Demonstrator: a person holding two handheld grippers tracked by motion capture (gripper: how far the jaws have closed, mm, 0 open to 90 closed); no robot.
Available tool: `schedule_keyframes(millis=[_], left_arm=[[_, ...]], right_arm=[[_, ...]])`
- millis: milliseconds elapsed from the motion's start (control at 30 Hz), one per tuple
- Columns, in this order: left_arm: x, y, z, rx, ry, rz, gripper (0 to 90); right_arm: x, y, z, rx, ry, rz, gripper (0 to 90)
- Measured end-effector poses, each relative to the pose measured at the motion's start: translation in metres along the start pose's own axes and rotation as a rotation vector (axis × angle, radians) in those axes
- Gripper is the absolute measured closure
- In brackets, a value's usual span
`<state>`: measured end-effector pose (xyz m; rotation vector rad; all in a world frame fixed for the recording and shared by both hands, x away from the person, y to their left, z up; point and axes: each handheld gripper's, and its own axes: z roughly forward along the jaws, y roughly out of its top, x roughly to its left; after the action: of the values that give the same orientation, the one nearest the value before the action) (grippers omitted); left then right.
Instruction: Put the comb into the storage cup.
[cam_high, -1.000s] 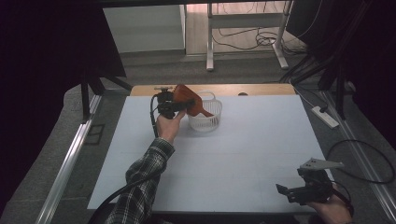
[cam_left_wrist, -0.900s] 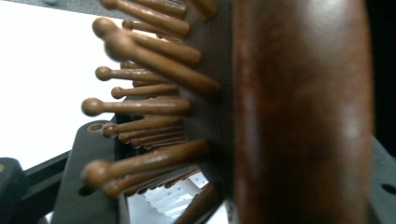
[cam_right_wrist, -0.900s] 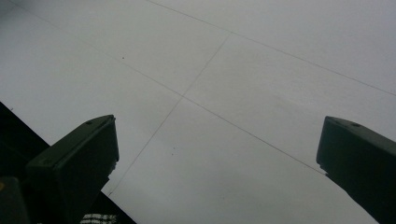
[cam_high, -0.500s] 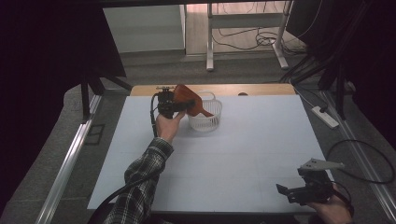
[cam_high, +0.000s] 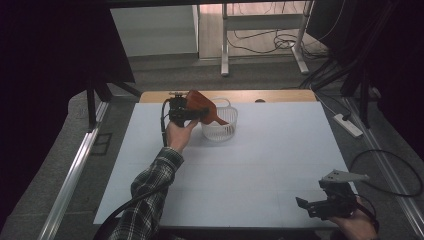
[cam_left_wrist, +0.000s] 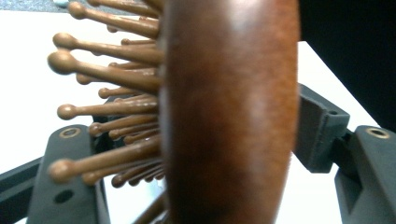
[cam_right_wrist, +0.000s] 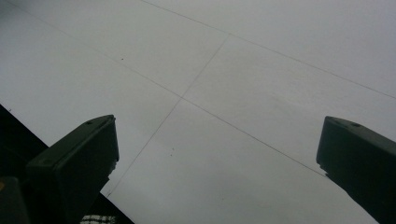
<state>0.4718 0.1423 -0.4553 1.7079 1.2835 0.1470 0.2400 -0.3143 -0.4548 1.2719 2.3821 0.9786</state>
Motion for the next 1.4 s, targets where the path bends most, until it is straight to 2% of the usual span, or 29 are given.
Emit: schedule_keyframes(millis=[167, 267, 400, 633, 700, 933, 1100, 1200, 1300, 1333, 1400], left_arm=[[-0.001, 0.002, -0.002, 0.016, 0.016, 0.025, 22.8], [-0.004, 0.005, -0.005, 0.029, 0.037, 0.068, 20.6], [-0.007, 0.006, -0.006, 0.048, 0.057, 0.104, 17.6], [-0.007, 0.005, -0.011, 0.052, 0.059, 0.113, 13.2], [-0.006, 0.005, -0.012, 0.051, 0.047, 0.118, 11.6], [-0.001, 0.004, -0.017, 0.039, 0.001, 0.095, 7.0], [0.001, 0.002, -0.02, 0.045, 0.005, 0.102, 5.4], [0.001, 0.001, -0.022, 0.051, 0.005, 0.112, 3.8], [0.0, -0.001, -0.024, 0.061, 0.015, 0.137, 2.8], [0.0, -0.002, -0.026, 0.068, 0.024, 0.157, 2.8], [0.0, -0.003, -0.026, 0.071, 0.026, 0.16, 2.5]], right_arm=[[0.0, 0.0, 0.0, -0.002, 0.006, 0.003, 0.0], [-0.001, 0.0, 0.0, -0.005, 0.006, 0.007, 0.0], [-0.001, 0.0, 0.0, -0.002, 0.002, 0.008, 0.0], [-0.001, 0.0, 0.0, -0.001, -0.001, 0.014, 0.0], [-0.001, 0.0, 0.0, -0.002, 0.0, 0.01, 0.0], [0.0, 0.0, 0.0, -0.001, 0.003, 0.006, 0.0], [-0.001, 0.0, 0.0, -0.001, 0.001, 0.007, 0.0], [-0.001, 0.0, 0.0, -0.002, 0.001, 0.008, 0.0], [-0.001, -0.001, -0.001, -0.004, 0.0, 0.007, 0.0], [-0.001, -0.001, -0.001, -0.005, 0.0, 0.008, 0.0], [-0.001, -0.001, -0.001, -0.005, 0.0, 0.007, 0.0]])
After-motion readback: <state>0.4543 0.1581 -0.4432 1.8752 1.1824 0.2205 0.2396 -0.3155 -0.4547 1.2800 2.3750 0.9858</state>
